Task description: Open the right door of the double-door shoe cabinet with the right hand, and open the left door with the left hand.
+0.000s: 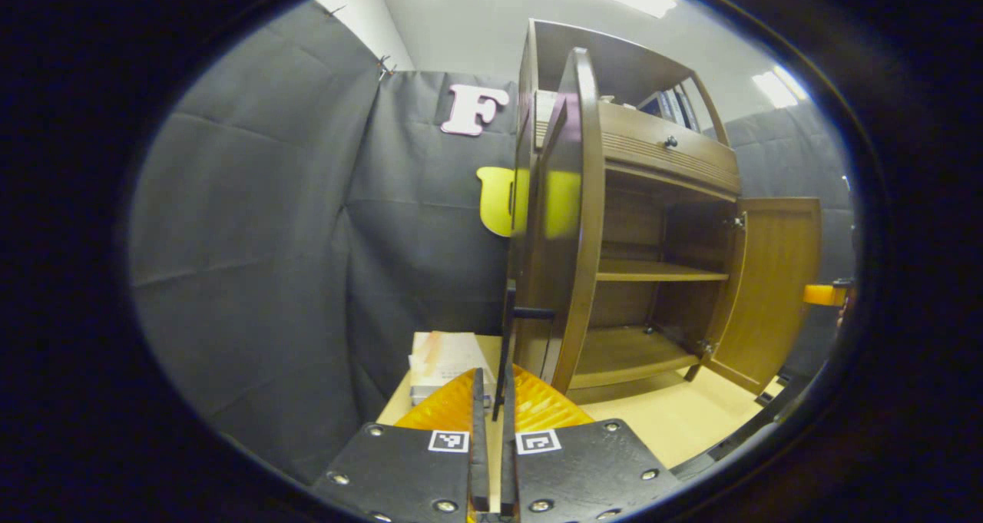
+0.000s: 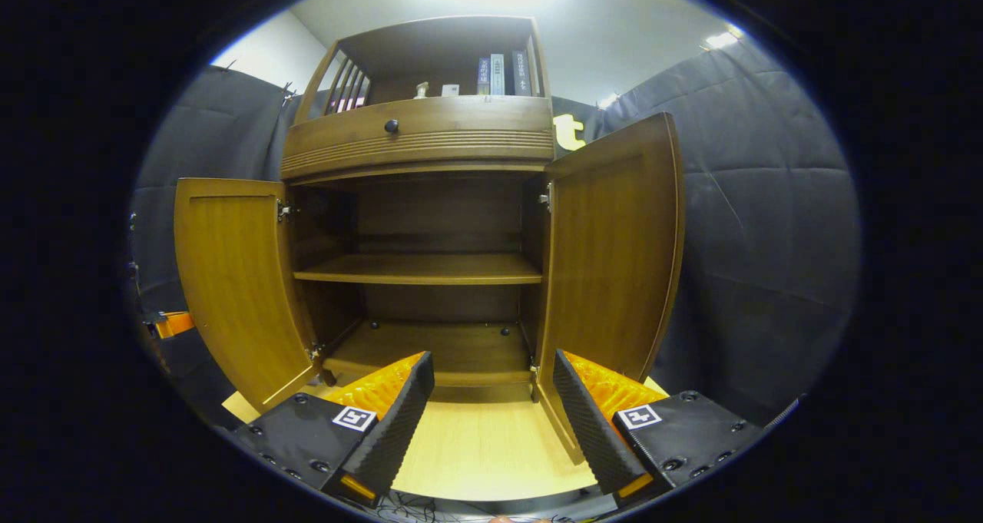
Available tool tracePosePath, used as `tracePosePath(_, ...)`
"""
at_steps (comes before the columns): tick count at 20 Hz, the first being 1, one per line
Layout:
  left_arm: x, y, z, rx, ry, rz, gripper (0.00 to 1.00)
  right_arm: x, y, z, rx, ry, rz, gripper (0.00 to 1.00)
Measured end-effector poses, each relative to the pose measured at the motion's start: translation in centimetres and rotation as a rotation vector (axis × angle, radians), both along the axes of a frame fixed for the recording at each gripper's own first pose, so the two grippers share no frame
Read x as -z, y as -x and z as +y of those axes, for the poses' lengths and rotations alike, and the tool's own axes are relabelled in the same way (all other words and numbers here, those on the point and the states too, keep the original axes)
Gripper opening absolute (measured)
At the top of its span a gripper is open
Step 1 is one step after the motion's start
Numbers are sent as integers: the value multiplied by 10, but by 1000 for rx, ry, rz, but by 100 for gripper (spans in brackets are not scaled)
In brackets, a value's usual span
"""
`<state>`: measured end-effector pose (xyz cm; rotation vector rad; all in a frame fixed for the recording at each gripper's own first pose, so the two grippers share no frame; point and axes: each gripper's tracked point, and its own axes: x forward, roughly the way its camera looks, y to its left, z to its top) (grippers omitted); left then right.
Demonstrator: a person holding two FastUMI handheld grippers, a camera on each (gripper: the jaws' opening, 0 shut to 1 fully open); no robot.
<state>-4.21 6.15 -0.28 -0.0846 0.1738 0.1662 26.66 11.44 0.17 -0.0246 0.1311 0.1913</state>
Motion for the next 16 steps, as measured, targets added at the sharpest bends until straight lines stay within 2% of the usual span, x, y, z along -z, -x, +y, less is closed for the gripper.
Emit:
tracePosePath(4,-41,47,-27,-131,-1,-19,8,6,6,2,-56,9,35,94)
tracePosePath(5,-51,53,-38,-149,18,-38,9,7,6,4,-75,13,34,98)
tracePosePath(6,-61,61,-51,-173,32,-58,9,8,6,5,-93,17,35,94)
tracePosePath(7,-74,69,-65,-186,48,-82,10,8,6,8,-119,19,42,94)
tracePosePath(8,-84,70,-77,-189,58,-100,24,8,9,11,-151,17,45,98)
tracePosePath(9,-90,70,-88,-178,54,-111,38,7,10,14,-177,18,39,94)
tracePosePath(10,-97,68,-98,-167,33,-112,53,6,10,14,-194,23,36,98)
tracePosePath(11,-100,63,-104,-171,4,-108,67,7,10,16,-213,25,36,94)
tracePosePath(13,-106,54,-123,-158,-30,-97,96,7,13,19,-252,29,38,94)
tracePosePath(16,-114,37,-152,-169,-2,-117,96,6,14,16,-285,37,34,94)
